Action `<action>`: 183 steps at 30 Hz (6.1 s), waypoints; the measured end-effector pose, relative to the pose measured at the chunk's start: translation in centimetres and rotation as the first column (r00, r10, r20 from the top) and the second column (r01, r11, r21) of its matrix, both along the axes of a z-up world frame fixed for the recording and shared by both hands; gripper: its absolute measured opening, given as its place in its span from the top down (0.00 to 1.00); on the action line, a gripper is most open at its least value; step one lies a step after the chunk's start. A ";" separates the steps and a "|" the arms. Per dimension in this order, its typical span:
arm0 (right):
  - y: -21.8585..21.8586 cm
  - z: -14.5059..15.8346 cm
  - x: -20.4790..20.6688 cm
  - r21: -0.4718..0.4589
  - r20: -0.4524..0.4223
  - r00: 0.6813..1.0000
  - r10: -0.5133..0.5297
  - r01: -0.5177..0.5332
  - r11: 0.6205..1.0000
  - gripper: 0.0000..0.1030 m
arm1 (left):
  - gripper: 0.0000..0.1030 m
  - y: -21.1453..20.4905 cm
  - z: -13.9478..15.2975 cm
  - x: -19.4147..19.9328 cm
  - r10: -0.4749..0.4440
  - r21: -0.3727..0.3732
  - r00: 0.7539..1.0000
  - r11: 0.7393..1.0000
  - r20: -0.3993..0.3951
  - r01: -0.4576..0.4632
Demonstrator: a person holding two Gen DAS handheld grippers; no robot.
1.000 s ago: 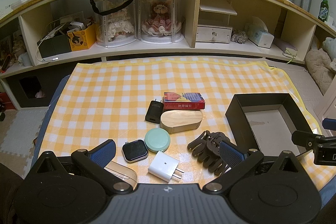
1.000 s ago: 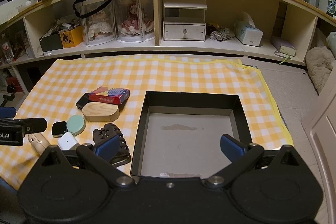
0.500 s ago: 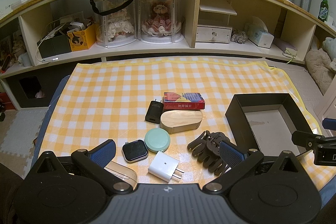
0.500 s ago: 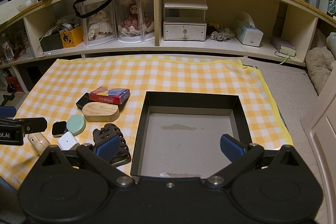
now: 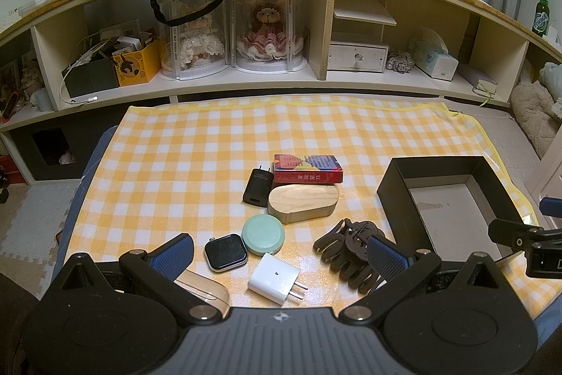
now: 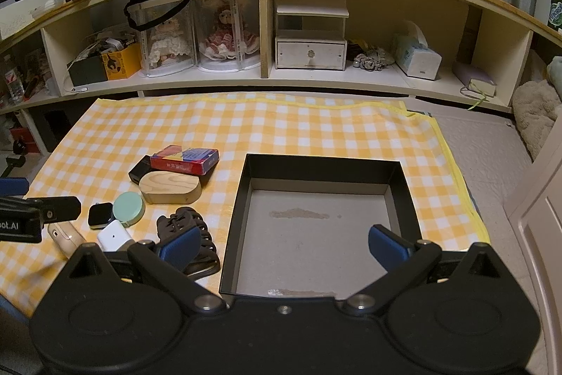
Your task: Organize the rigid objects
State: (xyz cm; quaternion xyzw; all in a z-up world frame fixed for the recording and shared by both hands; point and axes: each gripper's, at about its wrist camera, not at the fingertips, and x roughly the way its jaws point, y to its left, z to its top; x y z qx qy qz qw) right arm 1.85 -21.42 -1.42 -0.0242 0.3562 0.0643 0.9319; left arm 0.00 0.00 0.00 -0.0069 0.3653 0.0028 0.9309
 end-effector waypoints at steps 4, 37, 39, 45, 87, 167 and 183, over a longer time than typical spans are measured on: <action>-0.2 0.3 0.0 0.003 0.008 1.000 -0.010 0.010 1.000 0.00 | 0.00 0.0 0.0 0.0 0.001 0.000 1.000 1.000 0.001 -0.001; -11.3 -7.6 12.1 0.007 -0.362 0.919 -0.155 0.169 0.986 0.79 | 0.00 -0.2 -2.2 1.4 0.016 -0.050 0.998 0.999 -0.069 -0.020; -11.5 -7.8 11.9 0.002 -0.357 0.919 -0.167 0.180 0.984 0.87 | 0.00 -0.2 -2.6 1.6 0.018 -0.077 0.997 0.997 -0.080 -0.024; -12.7 -8.2 11.6 0.050 -0.351 0.919 -0.179 0.210 0.976 0.93 | 0.00 -0.3 -3.7 2.0 0.089 -0.154 0.990 0.982 -0.108 -0.105; -12.9 -8.6 11.5 0.100 -0.314 0.932 -0.182 0.223 0.970 0.94 | 0.56 -6.2 -7.8 8.1 0.307 -0.262 0.918 0.892 -0.252 -0.369; -13.4 -8.5 11.2 0.136 -0.316 0.934 -0.166 0.218 0.966 0.93 | 0.00 -17.8 0.0 7.2 -0.290 -0.156 0.955 0.948 -0.066 0.277; -13.3 -8.5 11.0 0.124 -0.323 0.931 -0.171 0.220 0.968 0.93 | 0.00 -7.8 1.1 10.5 -0.056 -0.074 0.998 0.996 0.001 0.056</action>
